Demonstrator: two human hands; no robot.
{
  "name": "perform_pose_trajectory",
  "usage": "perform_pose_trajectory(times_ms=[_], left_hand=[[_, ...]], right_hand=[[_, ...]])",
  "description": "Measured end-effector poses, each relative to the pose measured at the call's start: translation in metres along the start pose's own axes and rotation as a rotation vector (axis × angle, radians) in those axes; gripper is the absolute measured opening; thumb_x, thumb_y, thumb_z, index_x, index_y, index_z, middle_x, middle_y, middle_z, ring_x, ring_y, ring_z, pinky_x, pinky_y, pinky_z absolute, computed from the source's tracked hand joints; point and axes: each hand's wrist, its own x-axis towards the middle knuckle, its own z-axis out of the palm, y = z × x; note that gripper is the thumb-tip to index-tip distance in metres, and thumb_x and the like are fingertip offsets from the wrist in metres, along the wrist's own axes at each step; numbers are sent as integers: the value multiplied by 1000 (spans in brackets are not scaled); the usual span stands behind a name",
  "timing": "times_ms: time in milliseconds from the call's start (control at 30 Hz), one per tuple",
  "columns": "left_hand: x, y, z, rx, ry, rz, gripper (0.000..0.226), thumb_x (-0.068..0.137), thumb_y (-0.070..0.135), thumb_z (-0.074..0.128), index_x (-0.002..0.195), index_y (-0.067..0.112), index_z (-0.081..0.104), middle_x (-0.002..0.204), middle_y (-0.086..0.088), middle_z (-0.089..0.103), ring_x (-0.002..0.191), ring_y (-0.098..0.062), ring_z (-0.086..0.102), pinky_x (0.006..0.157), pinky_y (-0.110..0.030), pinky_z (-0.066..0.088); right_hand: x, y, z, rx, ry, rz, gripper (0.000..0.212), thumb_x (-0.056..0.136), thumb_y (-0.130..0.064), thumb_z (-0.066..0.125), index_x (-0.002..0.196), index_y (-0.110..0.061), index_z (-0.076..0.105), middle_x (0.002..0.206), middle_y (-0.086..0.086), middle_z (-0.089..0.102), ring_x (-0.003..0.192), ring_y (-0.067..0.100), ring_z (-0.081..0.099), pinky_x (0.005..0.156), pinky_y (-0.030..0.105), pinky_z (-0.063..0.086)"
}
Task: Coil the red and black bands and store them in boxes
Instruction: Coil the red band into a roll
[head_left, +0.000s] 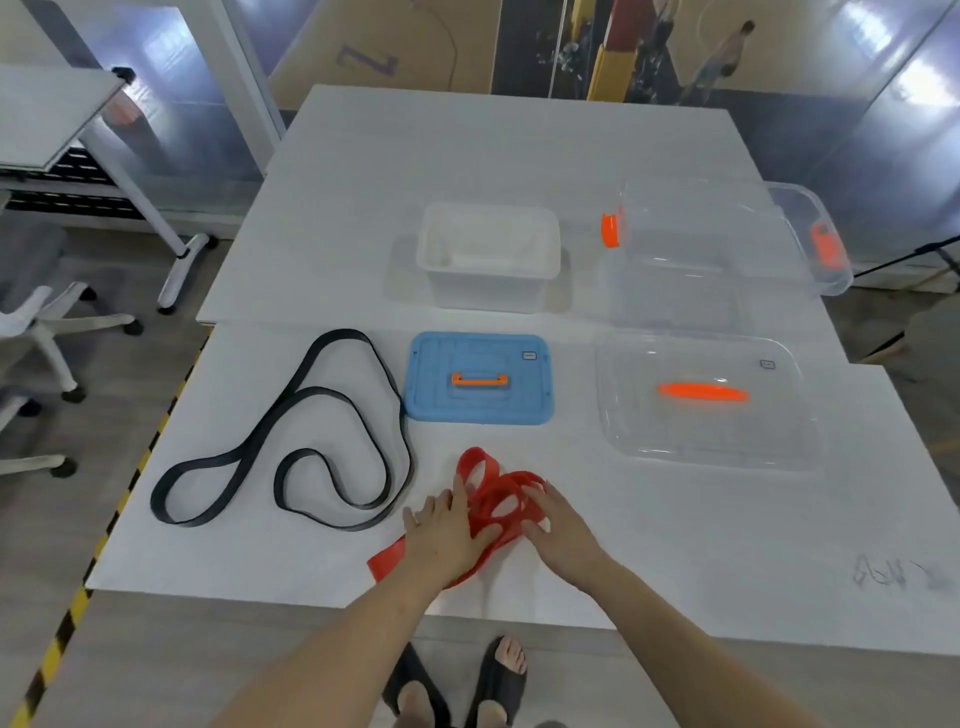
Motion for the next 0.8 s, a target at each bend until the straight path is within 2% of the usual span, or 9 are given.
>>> perform_pose_trajectory(times_ms=[33,133,267,367,467,533,633,800], left_hand=[[4,-1,-1,-28,-30,-1,98,88,81,34,163,26,0,156,-4,43,143,-31,41,117,-63,24],[11,0,-7,-83,-80,-24,96,89,80,30,163,27,-2,160,-6,40,143,-31,43,116,-63,29],[9,-3,-16,-32,3,-58,87,96,69,33,162,21,4,160,-11,37,145,-33,39,117,-60,30],[5,-13,-23,-33,-5,-50,83,100,62,34,163,18,4,167,-11,23,152,-33,28,120,-55,27],[3,-23,-26,-60,-42,-2,79,103,51,37,163,14,3,169,-13,18,154,-34,23,122,-51,27],[0,-27,-29,-98,-39,12,74,104,46,37,163,14,7,167,-14,23,152,-33,26,121,-48,31],[-9,-32,-34,-170,26,17,66,105,44,39,160,14,20,157,-15,39,143,-34,41,113,-45,40],[-25,-65,-41,-238,124,-50,53,106,40,41,152,14,39,146,-14,51,133,-34,51,104,-46,48]], right_hand=[[3,3,3,-31,-13,-20,59,102,-16,54,158,-27,41,169,-2,31,158,21,27,129,34,23],[6,3,6,-116,14,-31,61,103,-17,52,162,-19,35,169,0,31,157,20,29,127,27,21],[8,0,5,-218,67,-64,57,103,-20,50,159,-18,39,165,4,38,154,24,35,128,35,27],[12,1,9,-280,65,-134,54,97,-27,42,150,-26,48,156,-3,47,146,21,44,123,40,37],[15,1,14,-328,68,-152,56,92,-35,34,146,-31,50,154,-6,47,143,21,47,116,43,45],[12,-7,15,-359,76,-161,52,93,-30,40,144,-28,53,153,-3,49,141,22,47,114,43,47],[10,-20,17,-410,106,-191,47,93,-23,46,138,-24,58,145,-1,55,135,23,51,112,43,48],[19,-50,31,-493,135,-194,45,96,-27,45,138,-24,59,149,3,55,138,27,53,112,47,47]])
